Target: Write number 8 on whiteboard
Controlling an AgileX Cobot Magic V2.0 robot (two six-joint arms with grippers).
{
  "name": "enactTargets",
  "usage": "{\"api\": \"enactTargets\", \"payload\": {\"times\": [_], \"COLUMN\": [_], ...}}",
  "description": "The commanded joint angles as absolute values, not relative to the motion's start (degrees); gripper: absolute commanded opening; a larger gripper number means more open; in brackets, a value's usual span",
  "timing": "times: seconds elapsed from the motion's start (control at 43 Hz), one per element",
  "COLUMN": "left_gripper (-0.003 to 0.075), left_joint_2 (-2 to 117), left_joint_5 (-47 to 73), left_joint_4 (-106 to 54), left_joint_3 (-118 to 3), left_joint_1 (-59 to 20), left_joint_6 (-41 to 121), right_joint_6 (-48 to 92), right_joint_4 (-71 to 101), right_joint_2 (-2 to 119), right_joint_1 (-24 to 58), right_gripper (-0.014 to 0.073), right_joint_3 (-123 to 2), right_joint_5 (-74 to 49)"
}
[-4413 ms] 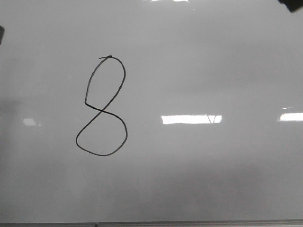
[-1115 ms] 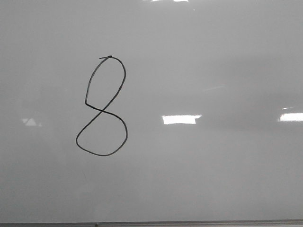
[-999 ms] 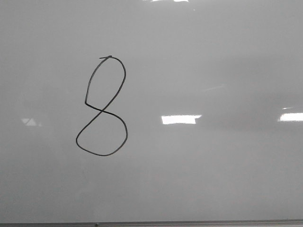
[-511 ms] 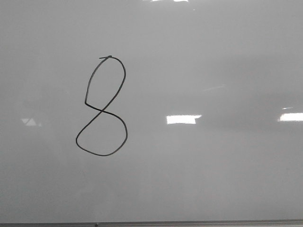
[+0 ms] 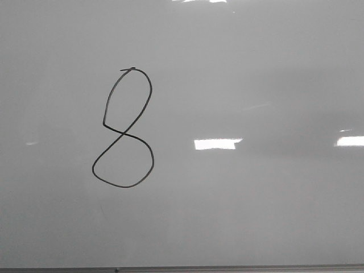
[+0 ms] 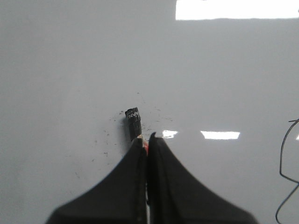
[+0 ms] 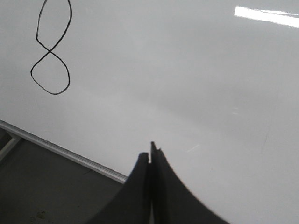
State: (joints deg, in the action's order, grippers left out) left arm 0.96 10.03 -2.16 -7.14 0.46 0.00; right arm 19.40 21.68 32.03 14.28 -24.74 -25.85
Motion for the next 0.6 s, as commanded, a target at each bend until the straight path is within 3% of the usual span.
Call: {"api": "enactTargets", "payload": {"times": [0.0, 0.209, 0.581], "left_gripper": [-0.0021, -0.0021, -0.0021], "left_joint_2": [-1.4, -1.2, -1.1], "left_joint_5": [5.3, 3.3, 4.6], "left_joint_4": [-2.9, -5.0, -4.6], "left_joint_3": [-5.0, 1.3, 1.1], "left_joint_1": [0.9, 3.9, 4.1], "left_joint_6": [-0.4, 0.0, 0.0], "right_joint_6": [19.5, 19.5, 19.5], "right_joint_4": [22.7, 22.7, 22.7], "right_joint_2": [32.0, 32.0, 32.0], "right_joint_1": [13.8, 13.8, 13.8], "right_gripper": [-0.0069, -0.0069, -0.0069], "right_joint_3": [-26.3, -26.3, -26.3], "right_joint_5": [-22.1, -22.3, -22.5]}}
